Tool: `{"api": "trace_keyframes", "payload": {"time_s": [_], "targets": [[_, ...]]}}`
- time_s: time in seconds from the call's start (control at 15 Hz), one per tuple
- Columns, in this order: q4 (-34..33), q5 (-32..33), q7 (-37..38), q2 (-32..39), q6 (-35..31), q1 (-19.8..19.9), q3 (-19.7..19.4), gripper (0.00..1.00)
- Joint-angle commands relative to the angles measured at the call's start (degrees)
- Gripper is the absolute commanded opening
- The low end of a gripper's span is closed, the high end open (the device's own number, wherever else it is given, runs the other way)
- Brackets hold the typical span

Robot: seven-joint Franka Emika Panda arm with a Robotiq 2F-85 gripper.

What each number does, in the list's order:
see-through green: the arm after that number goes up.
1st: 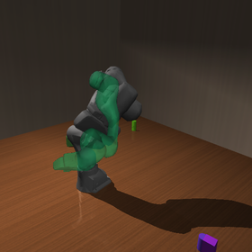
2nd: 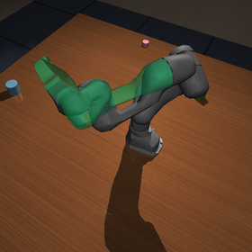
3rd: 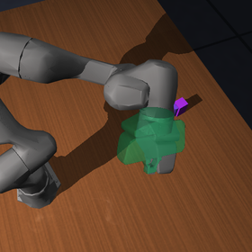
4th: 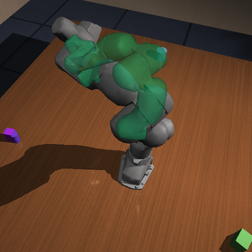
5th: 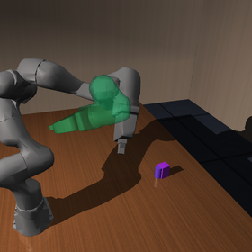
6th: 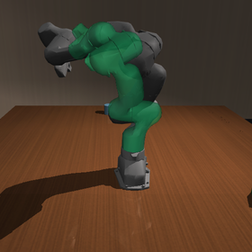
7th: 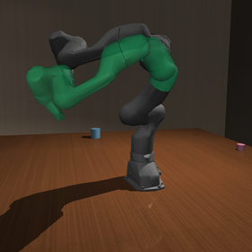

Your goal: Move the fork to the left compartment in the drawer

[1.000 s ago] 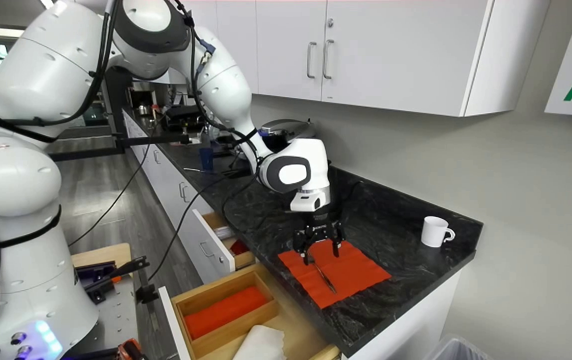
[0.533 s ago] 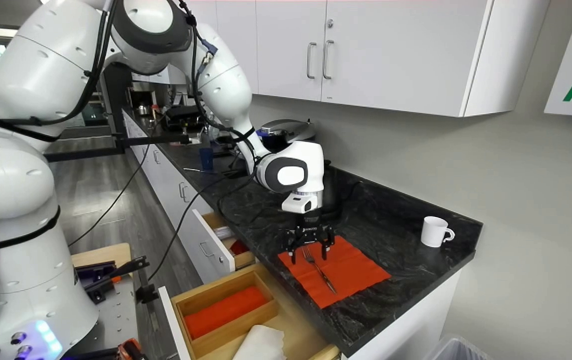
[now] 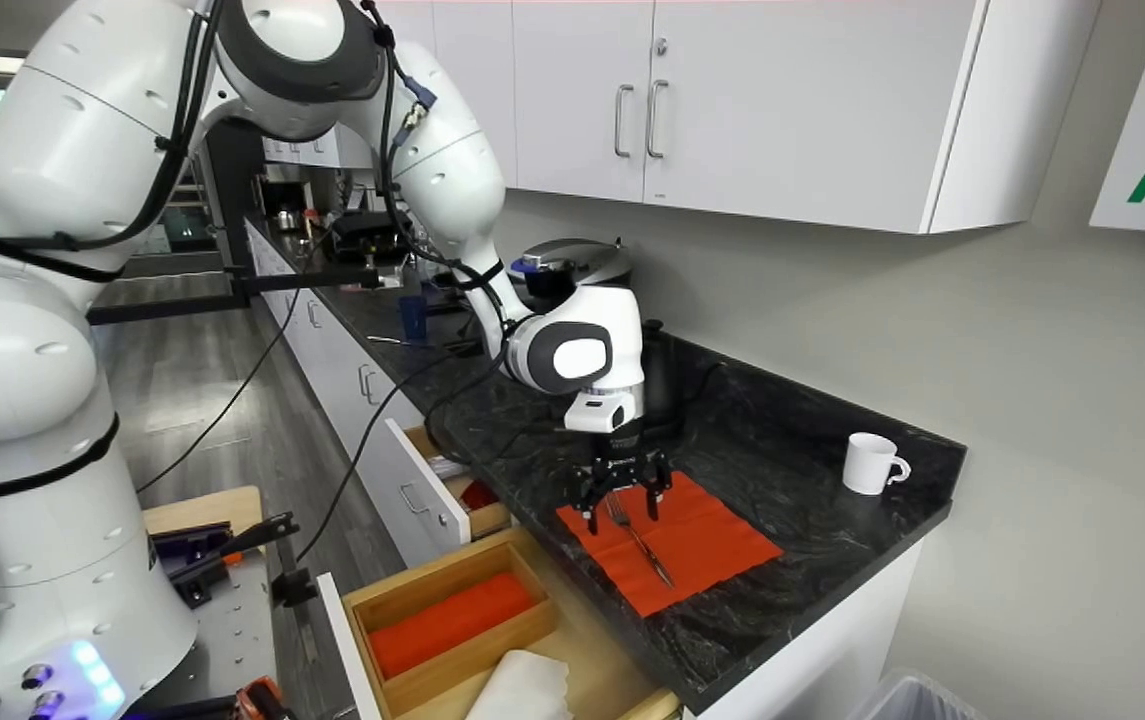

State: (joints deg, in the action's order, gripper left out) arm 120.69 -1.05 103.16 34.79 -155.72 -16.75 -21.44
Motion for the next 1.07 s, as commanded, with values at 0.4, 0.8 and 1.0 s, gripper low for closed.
{"api": "trace_keyframes", "payload": {"time_s": [0.4, 0.8, 1.0], "targets": [[1.81, 2.9, -1.84, -1.36, -6.14, 3.29, 0.06, 1.0], [1.8, 2.96, -3.73, -1.81, -4.67, 3.91, 0.55, 1.0], [1.72, 4.19, -3.55, -1.17, -5.94, 2.69, -1.03, 1.0]]}}
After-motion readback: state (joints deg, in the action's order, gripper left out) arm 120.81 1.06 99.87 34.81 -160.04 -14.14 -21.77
